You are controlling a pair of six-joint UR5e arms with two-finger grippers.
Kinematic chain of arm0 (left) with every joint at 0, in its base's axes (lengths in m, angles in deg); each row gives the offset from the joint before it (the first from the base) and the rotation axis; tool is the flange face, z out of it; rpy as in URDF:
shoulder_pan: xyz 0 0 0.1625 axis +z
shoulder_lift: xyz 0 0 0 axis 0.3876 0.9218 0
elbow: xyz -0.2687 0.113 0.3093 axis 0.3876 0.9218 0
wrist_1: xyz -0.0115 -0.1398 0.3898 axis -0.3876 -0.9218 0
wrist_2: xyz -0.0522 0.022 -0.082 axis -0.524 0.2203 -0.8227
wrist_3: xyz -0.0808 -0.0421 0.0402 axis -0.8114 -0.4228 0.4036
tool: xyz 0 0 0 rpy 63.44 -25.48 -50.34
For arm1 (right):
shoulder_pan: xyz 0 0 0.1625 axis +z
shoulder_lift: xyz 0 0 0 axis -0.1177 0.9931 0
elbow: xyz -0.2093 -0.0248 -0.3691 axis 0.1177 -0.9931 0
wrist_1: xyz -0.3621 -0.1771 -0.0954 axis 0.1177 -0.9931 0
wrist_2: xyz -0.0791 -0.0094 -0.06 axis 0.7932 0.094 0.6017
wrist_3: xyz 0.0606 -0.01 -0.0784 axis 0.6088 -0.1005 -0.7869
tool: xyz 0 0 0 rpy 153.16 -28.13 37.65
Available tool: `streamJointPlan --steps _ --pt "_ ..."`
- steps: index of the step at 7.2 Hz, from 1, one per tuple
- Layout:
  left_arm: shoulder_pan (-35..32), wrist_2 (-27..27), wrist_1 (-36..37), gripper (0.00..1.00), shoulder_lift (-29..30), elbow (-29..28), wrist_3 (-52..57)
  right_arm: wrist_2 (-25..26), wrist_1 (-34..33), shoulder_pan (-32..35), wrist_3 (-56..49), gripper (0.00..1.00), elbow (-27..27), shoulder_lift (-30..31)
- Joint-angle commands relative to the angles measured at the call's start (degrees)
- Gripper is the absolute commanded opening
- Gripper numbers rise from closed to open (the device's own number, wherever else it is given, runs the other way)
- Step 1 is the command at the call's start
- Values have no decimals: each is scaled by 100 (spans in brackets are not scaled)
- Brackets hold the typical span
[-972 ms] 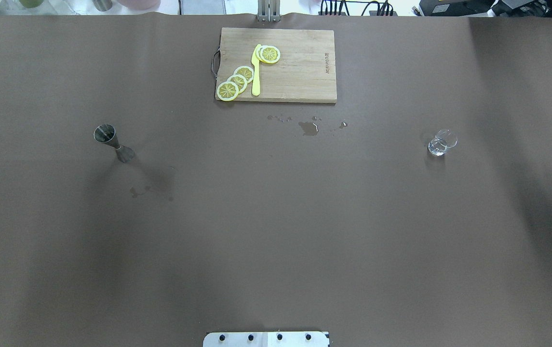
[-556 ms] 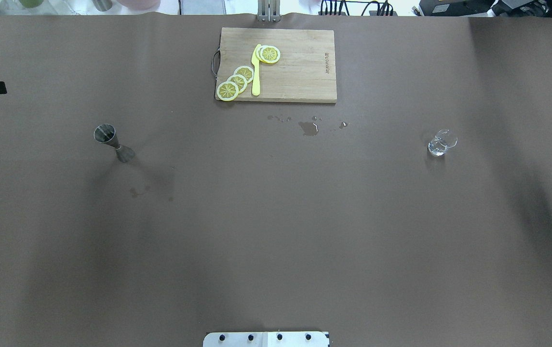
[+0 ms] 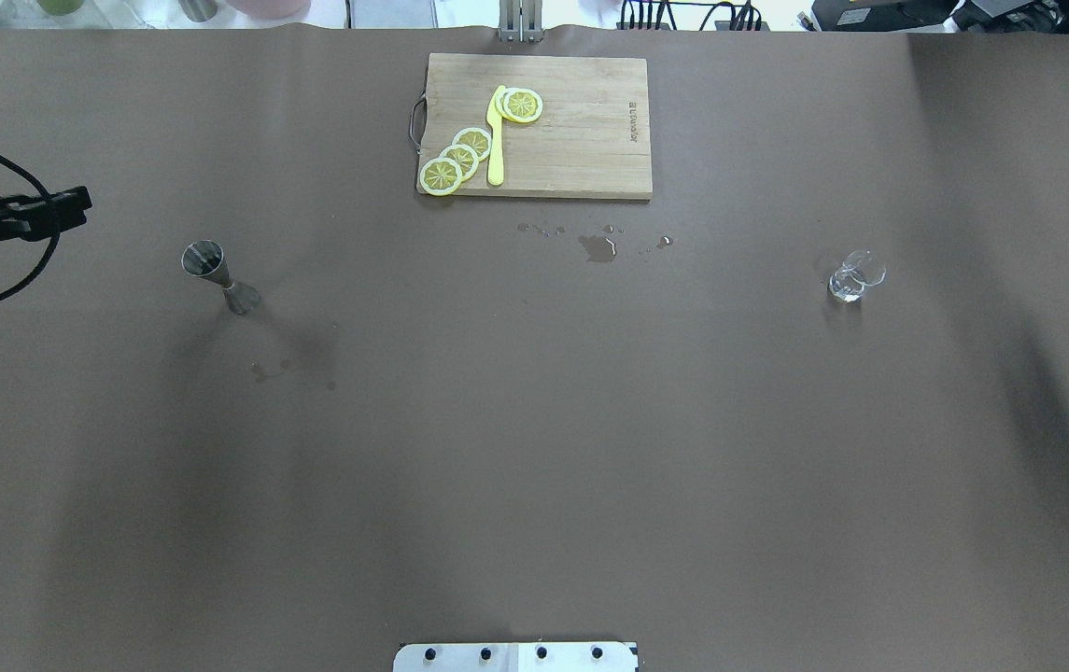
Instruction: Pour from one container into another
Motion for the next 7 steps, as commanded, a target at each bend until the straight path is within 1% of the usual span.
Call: streamJointPlan --steps 1,2,3,4,5,6,7 --pt "761 1165 -94 98 -100 -10 -271 -112 26 -18 -556 100 -60 8" --pt "1155 1797 -225 98 -248 -27 -394 -183 26 -9 -696 100 -43 0" --pt "1464 2299 -401 98 -328 -106 -413 -601 26 -9 -593 100 -34 8" --pt "1719 2756 -611 98 -346 -263 -474 -718 26 -18 -296 100 45 -35" --pt "2079 3396 -857 98 -346 -448 -484 -728 113 -70 -67 100 19 -166" --pt "2395 3986 -894 98 -346 -536 -492 -780 184 -201 187 100 -42 -254" --pt "2616 4374 -912 98 -338 -572 -501 -851 193 -350 660 100 10 -264"
